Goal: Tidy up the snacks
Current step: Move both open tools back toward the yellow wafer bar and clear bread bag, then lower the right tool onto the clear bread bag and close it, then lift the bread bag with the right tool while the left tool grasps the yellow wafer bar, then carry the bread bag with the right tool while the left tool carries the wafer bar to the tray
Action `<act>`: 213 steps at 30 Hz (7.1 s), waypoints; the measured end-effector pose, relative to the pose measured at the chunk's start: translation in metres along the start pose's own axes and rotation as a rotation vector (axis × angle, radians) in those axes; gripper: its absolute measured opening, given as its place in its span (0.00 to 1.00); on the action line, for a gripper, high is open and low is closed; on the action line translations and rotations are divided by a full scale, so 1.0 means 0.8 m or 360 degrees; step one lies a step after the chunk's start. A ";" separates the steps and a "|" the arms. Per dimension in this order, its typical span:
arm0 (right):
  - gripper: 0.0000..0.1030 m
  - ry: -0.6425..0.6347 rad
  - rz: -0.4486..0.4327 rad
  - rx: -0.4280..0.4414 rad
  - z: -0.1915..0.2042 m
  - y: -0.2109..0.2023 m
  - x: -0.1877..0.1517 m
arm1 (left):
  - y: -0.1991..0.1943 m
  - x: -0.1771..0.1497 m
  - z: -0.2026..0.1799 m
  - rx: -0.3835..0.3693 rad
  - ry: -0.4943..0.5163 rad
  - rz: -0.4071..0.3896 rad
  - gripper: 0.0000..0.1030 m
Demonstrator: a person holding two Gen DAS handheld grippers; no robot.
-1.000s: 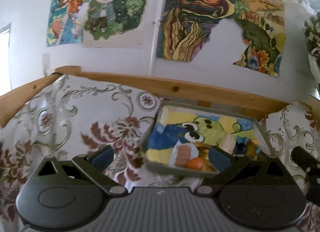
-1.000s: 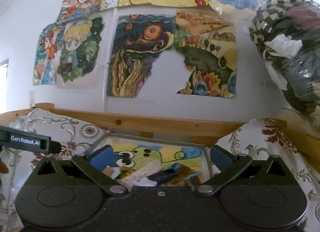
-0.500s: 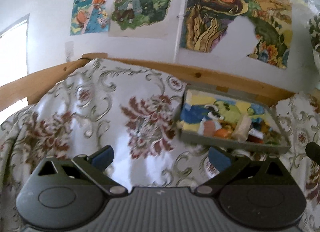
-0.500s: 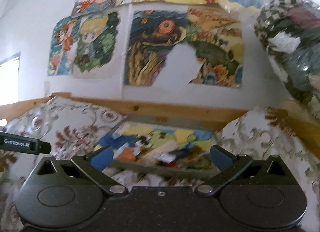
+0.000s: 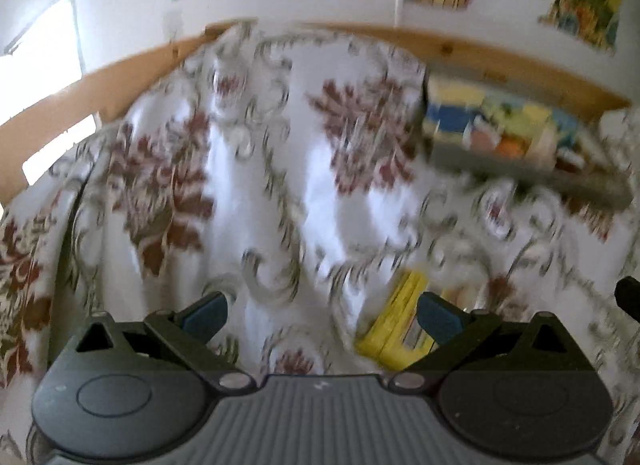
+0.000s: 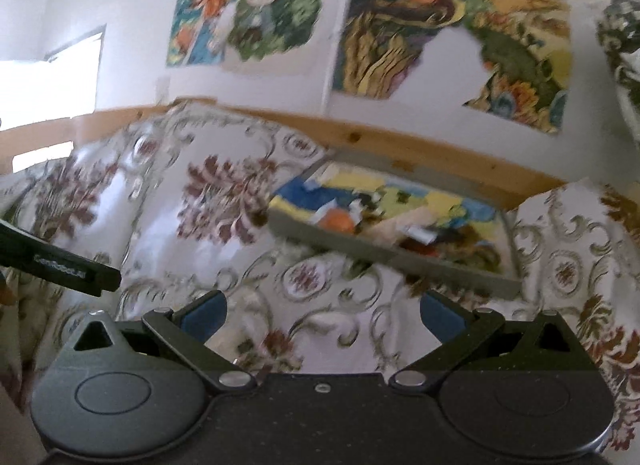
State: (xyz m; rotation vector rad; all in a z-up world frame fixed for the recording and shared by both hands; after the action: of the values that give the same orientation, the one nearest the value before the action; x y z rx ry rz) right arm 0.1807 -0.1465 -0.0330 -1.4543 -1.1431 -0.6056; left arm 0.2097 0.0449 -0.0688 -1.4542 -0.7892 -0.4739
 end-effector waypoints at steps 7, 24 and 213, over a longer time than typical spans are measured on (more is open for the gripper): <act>0.99 -0.0135 0.0107 0.0098 0.035 0.010 -0.014 | 0.013 -0.010 0.002 -0.0001 -0.0005 0.0103 1.00; 0.99 -0.0128 0.0308 0.0179 0.053 0.062 -0.035 | 0.044 -0.032 -0.004 0.0067 0.0059 0.0344 1.00; 0.56 0.0055 0.0052 -0.0027 -0.129 0.297 0.071 | 0.215 0.189 -0.219 -0.0449 0.0083 0.0083 0.51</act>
State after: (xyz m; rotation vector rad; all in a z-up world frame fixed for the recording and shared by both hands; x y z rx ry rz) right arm 0.4380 -0.2018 -0.0655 -1.4689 -1.0879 -0.6167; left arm 0.4671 -0.0848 -0.0672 -1.7115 -0.6599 -0.5988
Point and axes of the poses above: each gripper's, at about its wrist camera, not at the fingertips, and y roughly the way its jaws point, z to its left, x to its top, the point moved 7 cm from there along y, roughly the way its jaws point, and after that the axes turned 8 degrees about -y, right-handed, at the moved point
